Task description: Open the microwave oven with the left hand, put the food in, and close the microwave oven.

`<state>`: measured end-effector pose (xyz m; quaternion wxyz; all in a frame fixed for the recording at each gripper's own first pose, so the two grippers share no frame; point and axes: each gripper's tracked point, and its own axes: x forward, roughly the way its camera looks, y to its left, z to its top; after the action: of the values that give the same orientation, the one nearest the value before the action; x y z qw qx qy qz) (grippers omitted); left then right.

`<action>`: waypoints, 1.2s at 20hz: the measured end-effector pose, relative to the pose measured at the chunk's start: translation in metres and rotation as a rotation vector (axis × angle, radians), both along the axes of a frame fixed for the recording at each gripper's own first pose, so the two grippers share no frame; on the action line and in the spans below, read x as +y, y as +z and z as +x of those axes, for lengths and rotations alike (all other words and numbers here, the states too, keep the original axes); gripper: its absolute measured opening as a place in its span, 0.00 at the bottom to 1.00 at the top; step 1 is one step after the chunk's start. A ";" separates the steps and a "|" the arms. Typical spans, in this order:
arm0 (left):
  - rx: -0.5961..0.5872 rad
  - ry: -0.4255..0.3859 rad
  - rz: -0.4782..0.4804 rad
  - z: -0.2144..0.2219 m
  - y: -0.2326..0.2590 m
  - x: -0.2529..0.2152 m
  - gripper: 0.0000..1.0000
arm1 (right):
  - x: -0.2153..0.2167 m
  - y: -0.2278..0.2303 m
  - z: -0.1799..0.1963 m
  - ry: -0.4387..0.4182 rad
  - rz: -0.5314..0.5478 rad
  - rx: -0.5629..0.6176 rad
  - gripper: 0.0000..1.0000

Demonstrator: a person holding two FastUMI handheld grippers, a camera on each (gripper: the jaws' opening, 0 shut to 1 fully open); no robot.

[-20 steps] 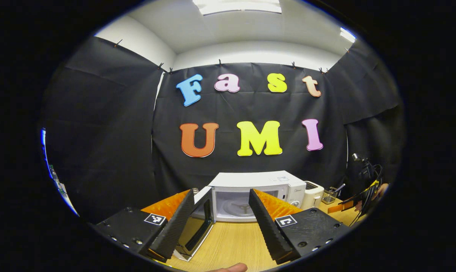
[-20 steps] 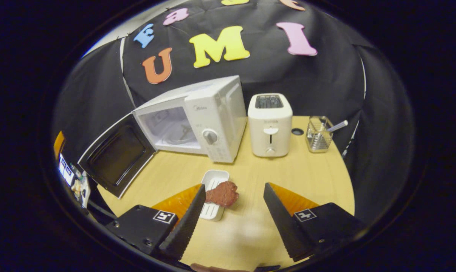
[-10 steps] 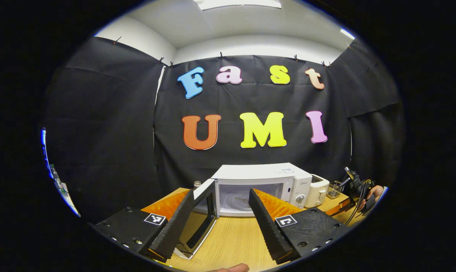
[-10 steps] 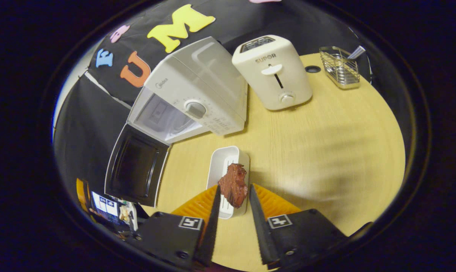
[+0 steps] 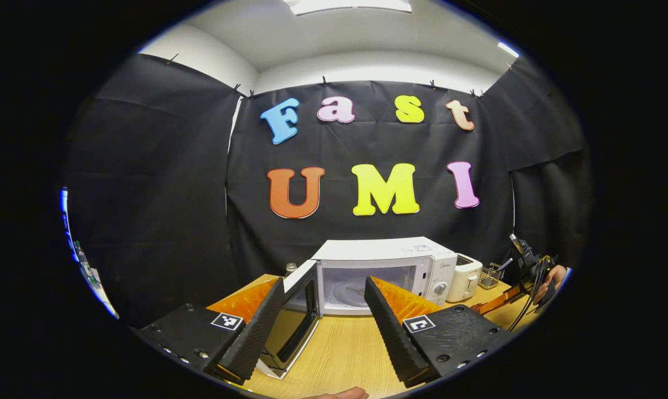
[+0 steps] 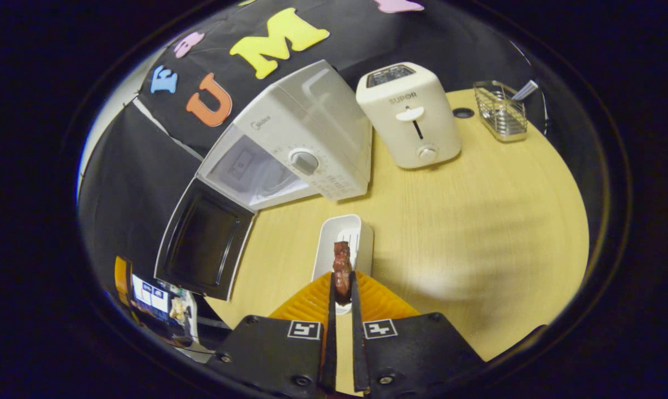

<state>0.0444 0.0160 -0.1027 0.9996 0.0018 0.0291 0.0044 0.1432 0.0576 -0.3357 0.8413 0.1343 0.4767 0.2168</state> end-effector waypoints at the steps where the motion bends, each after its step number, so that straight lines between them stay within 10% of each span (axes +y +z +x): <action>1: -0.001 -0.001 -0.004 -0.002 -0.002 0.002 0.89 | 0.001 0.005 -0.003 0.012 -0.035 -0.036 0.15; 17: -0.077 0.001 -0.083 -0.047 0.006 0.076 0.89 | 0.133 0.090 -0.061 0.097 -0.267 -0.460 0.08; 24: -0.067 -0.009 -0.118 -0.050 -0.004 0.100 0.89 | 0.220 0.099 -0.029 0.047 -0.253 -0.684 0.08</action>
<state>-0.0053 0.1160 -0.1063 0.9984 -0.0570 -0.0043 -0.0019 0.1145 0.2776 -0.2369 0.9568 -0.0621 0.1937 0.2080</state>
